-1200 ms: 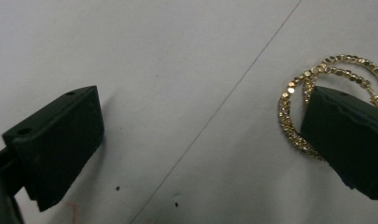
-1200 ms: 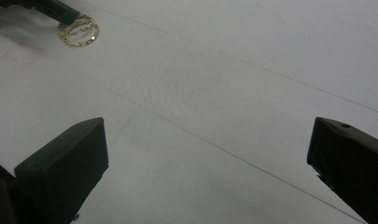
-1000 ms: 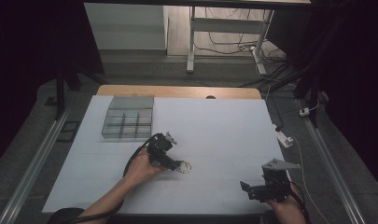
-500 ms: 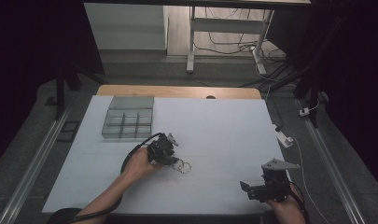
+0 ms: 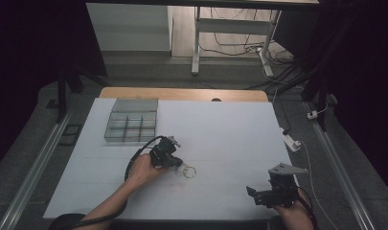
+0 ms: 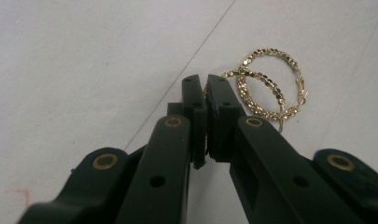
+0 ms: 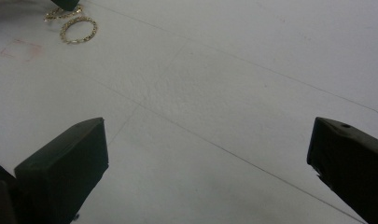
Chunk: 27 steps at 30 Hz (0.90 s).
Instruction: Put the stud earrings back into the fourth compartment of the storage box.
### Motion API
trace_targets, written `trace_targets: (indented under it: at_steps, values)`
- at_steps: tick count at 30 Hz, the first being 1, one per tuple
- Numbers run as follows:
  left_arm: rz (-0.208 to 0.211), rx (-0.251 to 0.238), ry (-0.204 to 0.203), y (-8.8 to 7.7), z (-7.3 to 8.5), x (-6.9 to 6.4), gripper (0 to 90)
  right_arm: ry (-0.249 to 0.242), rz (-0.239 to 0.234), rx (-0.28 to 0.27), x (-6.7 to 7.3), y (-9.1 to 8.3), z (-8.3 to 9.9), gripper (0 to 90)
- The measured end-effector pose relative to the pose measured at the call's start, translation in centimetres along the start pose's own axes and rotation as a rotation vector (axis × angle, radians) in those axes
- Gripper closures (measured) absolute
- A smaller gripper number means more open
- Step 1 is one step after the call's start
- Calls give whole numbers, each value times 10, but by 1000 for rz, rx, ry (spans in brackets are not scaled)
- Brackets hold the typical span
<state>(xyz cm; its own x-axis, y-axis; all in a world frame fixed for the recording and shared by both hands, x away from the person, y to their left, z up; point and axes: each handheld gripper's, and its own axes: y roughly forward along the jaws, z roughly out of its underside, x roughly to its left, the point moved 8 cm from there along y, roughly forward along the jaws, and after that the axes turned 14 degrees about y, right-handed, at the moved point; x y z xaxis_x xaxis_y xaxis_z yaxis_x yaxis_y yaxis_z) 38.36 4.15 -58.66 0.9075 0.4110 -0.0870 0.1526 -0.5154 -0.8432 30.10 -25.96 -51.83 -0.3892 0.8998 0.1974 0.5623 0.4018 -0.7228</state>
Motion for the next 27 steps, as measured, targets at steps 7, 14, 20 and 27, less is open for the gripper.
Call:
trace_targets:
  at_steps: [7, 14, 20, 27]
  values:
    - [-26, -19, -15, -13, -4, 5, 865, -5, -2, -2, 0, 0, 0, 0]
    - [-72, -39, -53, -36, 1, 24, 865, -8, -5, -1, 1, 0, 0, 0]
    - [-115, -60, -107, -56, 12, 43, 865, -8, -8, -4, 1, 0, 0, 0]
    - [-182, -74, -160, -78, 27, 65, 864, -8, -10, -4, 1, 0, 0, 0]
